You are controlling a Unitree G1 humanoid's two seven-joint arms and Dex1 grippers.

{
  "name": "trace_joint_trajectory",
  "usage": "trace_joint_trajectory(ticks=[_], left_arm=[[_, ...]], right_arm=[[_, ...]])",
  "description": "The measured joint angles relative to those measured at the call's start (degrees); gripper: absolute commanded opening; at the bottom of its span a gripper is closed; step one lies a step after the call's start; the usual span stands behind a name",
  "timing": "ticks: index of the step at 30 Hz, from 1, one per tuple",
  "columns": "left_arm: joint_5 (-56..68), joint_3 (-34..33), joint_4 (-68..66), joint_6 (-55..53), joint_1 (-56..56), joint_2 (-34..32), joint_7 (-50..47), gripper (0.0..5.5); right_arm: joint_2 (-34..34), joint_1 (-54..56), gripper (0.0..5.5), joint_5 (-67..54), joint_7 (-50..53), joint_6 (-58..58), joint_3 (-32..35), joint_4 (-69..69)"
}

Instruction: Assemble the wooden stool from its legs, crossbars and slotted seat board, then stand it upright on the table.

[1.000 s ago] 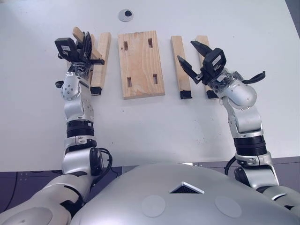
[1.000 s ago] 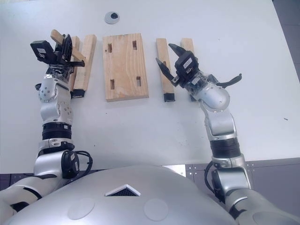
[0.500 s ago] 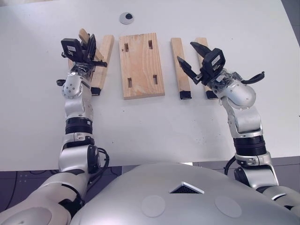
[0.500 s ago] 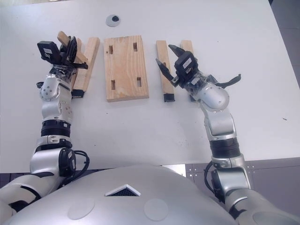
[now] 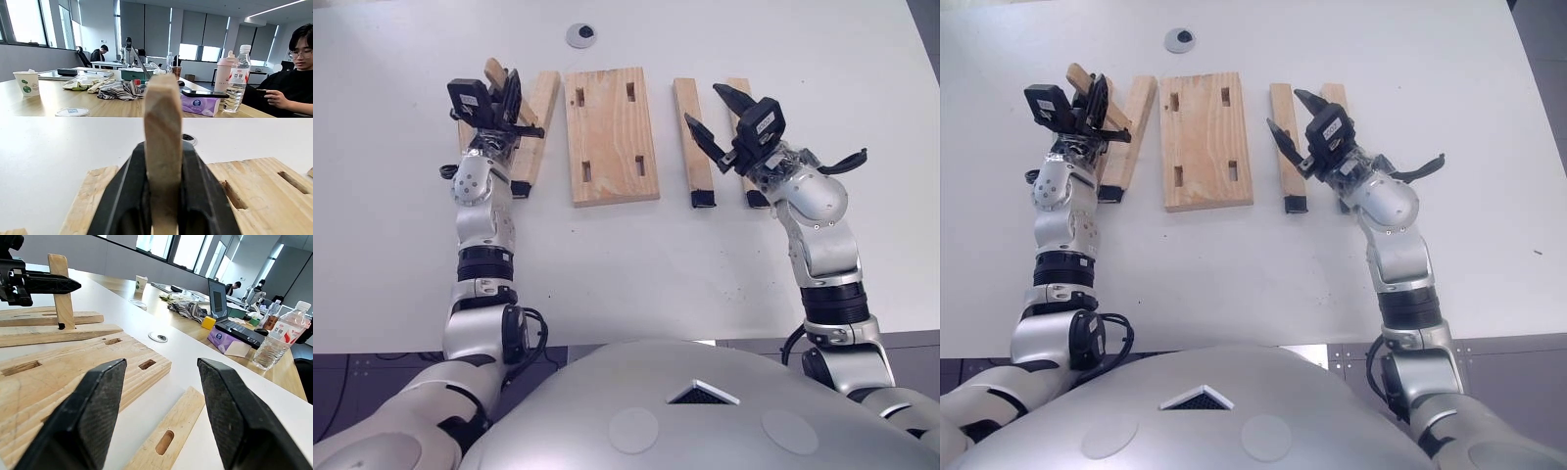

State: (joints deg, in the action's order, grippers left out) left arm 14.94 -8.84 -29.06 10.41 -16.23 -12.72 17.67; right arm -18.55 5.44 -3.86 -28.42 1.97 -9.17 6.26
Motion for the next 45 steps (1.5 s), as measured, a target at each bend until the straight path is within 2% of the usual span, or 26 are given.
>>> trace_joint_trajectory(ticks=[4, 7, 13, 17, 25, 35, 39, 42, 45], left_arm=[[-0.1, 0.7, 4.3, -9.1, 5.2, 0.0, -0.4, 1.35], [0.4, 1.8, 16.7, -18.8, 10.5, -4.3, 3.0, 1.82], [2.3, 2.0, 34.2, -35.8, 19.8, -8.7, 4.2, 2.77], [1.2, 2.1, 37.0, -41.3, 20.8, -9.8, 2.8, 3.41], [-0.1, 2.6, 36.0, -44.2, 19.7, -9.9, 2.6, 3.41], [-1.5, 3.2, 36.2, -45.2, 19.9, -10.2, 2.9, 2.01], [-4.1, 4.0, 36.4, -44.4, 19.9, -11.4, 1.8, 2.00], [-3.1, 1.2, 36.4, -42.5, 17.6, -10.8, 1.0, 2.00], [4.9, -4.4, 37.9, -41.3, 10.4, -8.0, 2.1, 2.00]], right_arm=[[0.0, 0.0, 2.68, 0.0, 0.1, -0.1, -0.1, -0.1], [0.0, -0.4, 2.68, 0.1, 1.1, -0.1, -0.2, 0.2], [0.0, -2.0, 2.68, 0.9, 1.8, -0.1, -0.3, 0.9], [0.1, -2.2, 2.68, 1.1, 2.3, -0.1, -0.3, 0.9], [0.1, -2.7, 2.68, 1.2, 2.6, 0.0, -0.3, 1.2], [0.1, -2.8, 2.68, 1.1, 2.9, 1.6, -0.4, 2.7], [0.3, -1.7, 2.68, 0.6, 3.3, 3.4, -0.3, 4.9], [0.3, -1.3, 2.68, -0.6, 3.7, 4.5, 0.4, 5.1], [0.3, 0.3, 2.68, -1.6, 3.8, 5.0, 1.7, 5.1]])
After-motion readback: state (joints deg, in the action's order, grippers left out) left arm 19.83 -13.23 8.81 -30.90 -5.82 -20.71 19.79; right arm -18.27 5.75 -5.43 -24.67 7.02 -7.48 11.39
